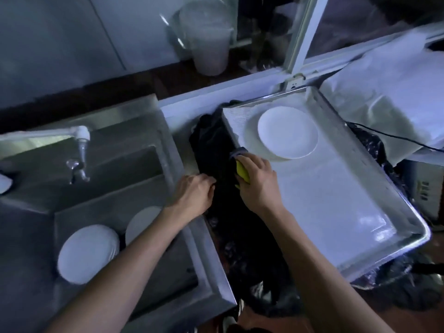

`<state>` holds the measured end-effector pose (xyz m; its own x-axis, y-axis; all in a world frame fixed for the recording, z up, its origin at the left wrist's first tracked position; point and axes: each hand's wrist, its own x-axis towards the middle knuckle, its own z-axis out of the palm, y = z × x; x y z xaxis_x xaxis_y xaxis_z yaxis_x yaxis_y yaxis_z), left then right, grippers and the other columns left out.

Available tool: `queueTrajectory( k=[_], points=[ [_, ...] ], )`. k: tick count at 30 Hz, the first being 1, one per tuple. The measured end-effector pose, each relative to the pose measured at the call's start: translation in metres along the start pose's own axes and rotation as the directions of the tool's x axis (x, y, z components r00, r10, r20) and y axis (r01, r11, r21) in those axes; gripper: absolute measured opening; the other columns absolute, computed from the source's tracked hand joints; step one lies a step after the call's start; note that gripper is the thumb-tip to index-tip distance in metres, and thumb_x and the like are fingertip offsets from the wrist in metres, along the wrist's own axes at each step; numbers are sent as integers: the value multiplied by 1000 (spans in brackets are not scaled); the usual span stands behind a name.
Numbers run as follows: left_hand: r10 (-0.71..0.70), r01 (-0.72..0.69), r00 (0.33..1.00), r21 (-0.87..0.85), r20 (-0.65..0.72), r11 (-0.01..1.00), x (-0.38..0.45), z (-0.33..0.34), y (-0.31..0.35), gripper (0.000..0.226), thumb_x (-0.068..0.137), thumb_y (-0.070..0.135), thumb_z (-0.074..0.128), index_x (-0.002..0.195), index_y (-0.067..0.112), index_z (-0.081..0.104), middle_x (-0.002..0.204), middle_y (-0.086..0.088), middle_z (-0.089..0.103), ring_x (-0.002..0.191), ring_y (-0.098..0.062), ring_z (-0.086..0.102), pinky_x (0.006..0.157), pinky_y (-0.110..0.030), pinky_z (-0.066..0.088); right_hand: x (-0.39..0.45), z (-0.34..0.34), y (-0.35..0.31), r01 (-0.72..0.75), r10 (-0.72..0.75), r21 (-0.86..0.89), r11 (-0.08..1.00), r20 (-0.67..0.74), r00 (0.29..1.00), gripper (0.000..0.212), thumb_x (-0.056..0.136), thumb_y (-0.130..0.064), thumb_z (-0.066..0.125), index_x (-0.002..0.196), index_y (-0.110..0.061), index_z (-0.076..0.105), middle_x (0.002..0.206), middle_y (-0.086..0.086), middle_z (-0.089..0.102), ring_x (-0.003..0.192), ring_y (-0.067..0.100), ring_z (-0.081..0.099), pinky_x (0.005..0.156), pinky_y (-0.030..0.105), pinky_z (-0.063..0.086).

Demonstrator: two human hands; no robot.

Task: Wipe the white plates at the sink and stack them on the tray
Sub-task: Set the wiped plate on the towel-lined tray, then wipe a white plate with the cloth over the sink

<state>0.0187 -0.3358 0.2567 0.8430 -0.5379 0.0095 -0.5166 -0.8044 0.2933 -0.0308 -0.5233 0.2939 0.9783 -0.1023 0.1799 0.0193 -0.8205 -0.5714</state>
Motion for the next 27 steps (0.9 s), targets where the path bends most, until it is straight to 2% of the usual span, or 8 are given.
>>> queueTrajectory(
  k=[2,5,8,11,14,19,22,27],
  points=[
    [-58,58,998,-5,36,998,-30,-5,-29,24,97,16,48,99,11,72,99,-11,71,95,-33,65,76,-45,53,-1,22,-33,44,-44,5,999,32,999,54,82,-9,67,134,-20,61,141,-3,57,120,34,52,92,51,48],
    [-182,184,981,-25,71,983,-80,-5,-75,28,100,19,47,116,13,69,117,-11,68,105,-32,64,82,-41,54,-7,60,-77,97,-97,6,995,93,991,55,83,-9,67,136,-22,58,142,-2,55,123,33,51,90,52,49],
    [-287,291,954,-35,86,956,-130,0,-123,30,100,20,49,122,12,68,124,-13,66,110,-35,62,88,-42,52,-15,103,-117,127,-130,27,992,188,973,51,89,-13,68,138,-21,57,143,-1,54,126,32,49,92,54,49],
    [-393,404,911,-82,122,911,-172,7,-167,37,99,22,53,133,15,64,137,-10,63,123,-34,58,100,-43,49,-23,146,-151,170,-169,19,985,267,949,51,87,-10,67,136,-19,57,142,1,55,123,32,51,92,55,49],
    [-485,513,855,-157,186,844,-208,18,-205,42,101,23,51,142,18,58,146,-7,57,129,-29,56,105,-37,47,-32,189,-177,201,-182,-18,979,348,920,50,88,-11,68,136,-19,58,143,1,55,123,33,52,94,54,48],
    [-590,647,759,-216,274,732,-242,45,-251,36,100,25,51,135,24,63,134,-3,66,118,-27,62,92,-39,53,-49,246,-192,221,-163,-75,972,459,874,54,83,-8,68,135,-21,57,140,1,55,122,36,51,92,56,49],
    [-633,706,706,-249,319,663,-246,64,-266,36,101,29,52,135,26,63,133,-1,67,119,-27,61,94,-39,52,-52,272,-189,213,-145,-82,974,500,854,53,85,-8,69,135,-20,57,142,1,55,124,37,51,92,56,49],
    [-611,703,706,-248,357,667,-224,101,-292,40,99,22,51,137,19,60,132,-9,66,117,-32,61,96,-42,50,-46,309,-166,175,-114,-66,982,532,839,51,87,-9,70,135,-19,57,142,1,56,124,36,52,94,57,49]
  ],
)
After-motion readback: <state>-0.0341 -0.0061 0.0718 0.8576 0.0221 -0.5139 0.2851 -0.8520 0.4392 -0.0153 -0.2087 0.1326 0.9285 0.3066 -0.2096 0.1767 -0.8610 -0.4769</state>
